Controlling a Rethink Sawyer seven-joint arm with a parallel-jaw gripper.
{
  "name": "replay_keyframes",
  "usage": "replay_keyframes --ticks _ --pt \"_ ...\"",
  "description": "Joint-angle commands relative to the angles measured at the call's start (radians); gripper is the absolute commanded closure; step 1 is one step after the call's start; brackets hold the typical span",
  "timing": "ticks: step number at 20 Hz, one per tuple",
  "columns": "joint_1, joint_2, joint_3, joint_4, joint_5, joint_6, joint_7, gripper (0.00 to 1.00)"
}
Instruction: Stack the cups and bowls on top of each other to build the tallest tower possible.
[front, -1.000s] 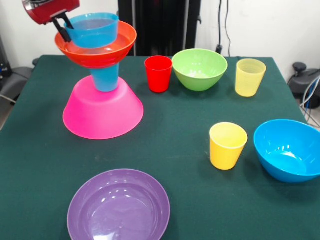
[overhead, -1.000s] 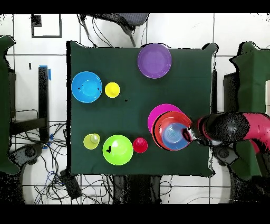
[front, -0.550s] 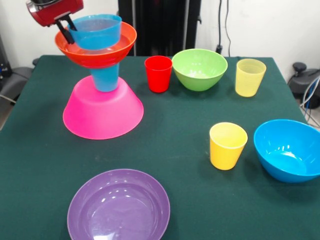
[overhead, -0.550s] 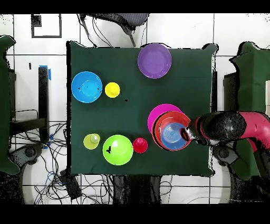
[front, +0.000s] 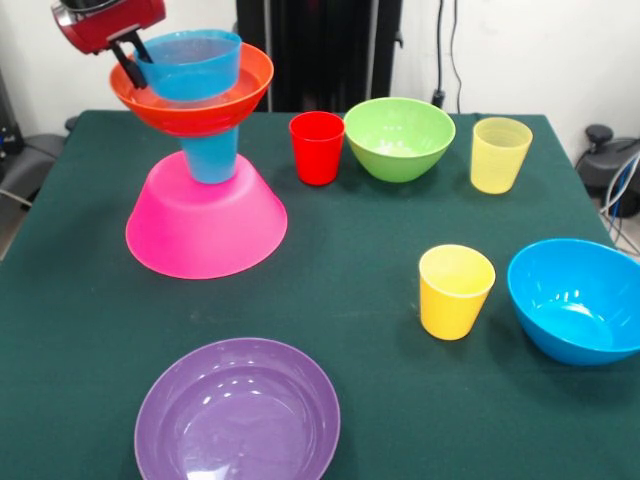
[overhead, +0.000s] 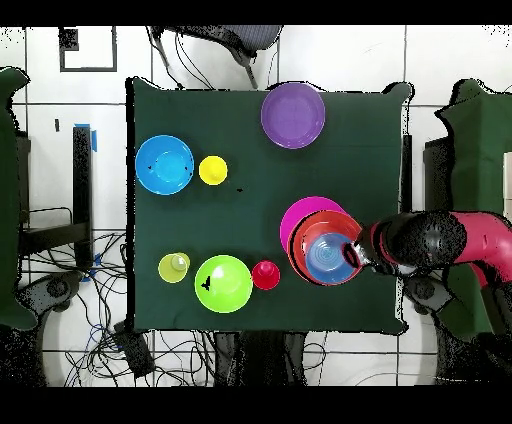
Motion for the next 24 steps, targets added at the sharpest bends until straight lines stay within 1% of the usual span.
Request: replay_keyframes --ticks 1,18,19,24 --pt "0.055 0.015 -0.055 -0.008 -0.074 -0.034 -0.210 1.00" --pt "0.058 0.015 -0.059 -0.007 -0.071 -0.042 -0.189 1.00" --pt "0.057 0.015 -0.059 -0.005 -0.070 -0.044 -0.188 0.00" --pt "0.056 0.017 -0.057 -0.004 -0.068 -0.046 -0.188 0.00"
